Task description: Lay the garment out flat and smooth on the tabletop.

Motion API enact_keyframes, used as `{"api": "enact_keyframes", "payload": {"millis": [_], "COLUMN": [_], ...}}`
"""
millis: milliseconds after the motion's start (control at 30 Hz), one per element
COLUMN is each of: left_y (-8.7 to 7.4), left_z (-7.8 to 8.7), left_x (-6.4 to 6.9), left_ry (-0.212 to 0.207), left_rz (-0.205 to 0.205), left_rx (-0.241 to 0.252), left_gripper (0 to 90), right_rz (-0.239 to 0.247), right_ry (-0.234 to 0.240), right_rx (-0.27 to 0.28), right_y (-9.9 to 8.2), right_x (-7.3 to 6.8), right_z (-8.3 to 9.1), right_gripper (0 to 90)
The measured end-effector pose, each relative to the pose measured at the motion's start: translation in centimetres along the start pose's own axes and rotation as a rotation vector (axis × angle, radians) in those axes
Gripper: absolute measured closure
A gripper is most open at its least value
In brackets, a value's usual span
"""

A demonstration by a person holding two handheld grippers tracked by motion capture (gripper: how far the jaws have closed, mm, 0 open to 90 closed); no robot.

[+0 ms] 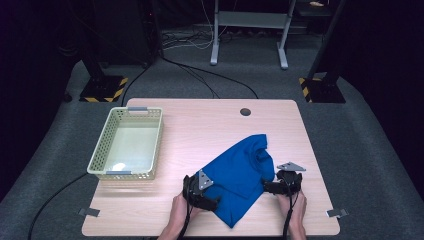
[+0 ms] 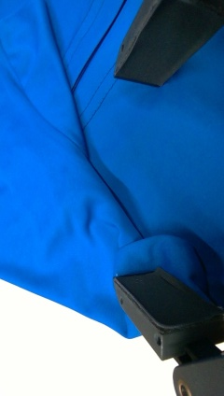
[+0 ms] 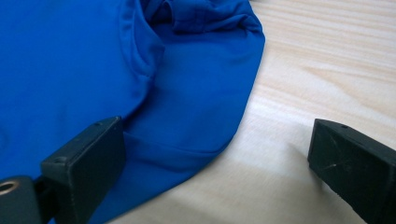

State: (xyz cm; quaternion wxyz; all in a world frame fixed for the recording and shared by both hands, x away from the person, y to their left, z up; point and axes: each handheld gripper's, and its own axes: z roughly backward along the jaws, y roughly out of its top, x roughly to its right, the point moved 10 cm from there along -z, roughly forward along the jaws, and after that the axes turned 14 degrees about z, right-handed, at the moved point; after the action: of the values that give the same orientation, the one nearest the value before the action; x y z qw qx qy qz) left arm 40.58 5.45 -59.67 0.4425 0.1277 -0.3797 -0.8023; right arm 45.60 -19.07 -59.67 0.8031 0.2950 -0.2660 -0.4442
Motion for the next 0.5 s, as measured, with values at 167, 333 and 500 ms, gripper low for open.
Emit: {"api": "enact_keyframes", "payload": {"millis": [167,333,500], "left_y": [-0.5,0.2,2.0], "left_z": [0.6,1.1,0.9], "left_x": [0.0,0.5,3.3], "left_ry": [0.005,0.006,-0.051], "left_rz": [-0.004,-0.001,-0.088], "left_rx": [0.003,0.034,0.03], "left_gripper": [2.6,2.3,5.6], "right_rz": [0.006,0.013,0.013], "right_ry": [0.009,0.018,0.022], "right_rx": [0.0,0.001,0.001], "right_y": [-0.1,-0.1,-0.1], "right_x": [-0.3,-0.4,-0.4], "right_z": [0.2,0.1,0.1], "right_gripper": [3.0,2.8,2.4]}}
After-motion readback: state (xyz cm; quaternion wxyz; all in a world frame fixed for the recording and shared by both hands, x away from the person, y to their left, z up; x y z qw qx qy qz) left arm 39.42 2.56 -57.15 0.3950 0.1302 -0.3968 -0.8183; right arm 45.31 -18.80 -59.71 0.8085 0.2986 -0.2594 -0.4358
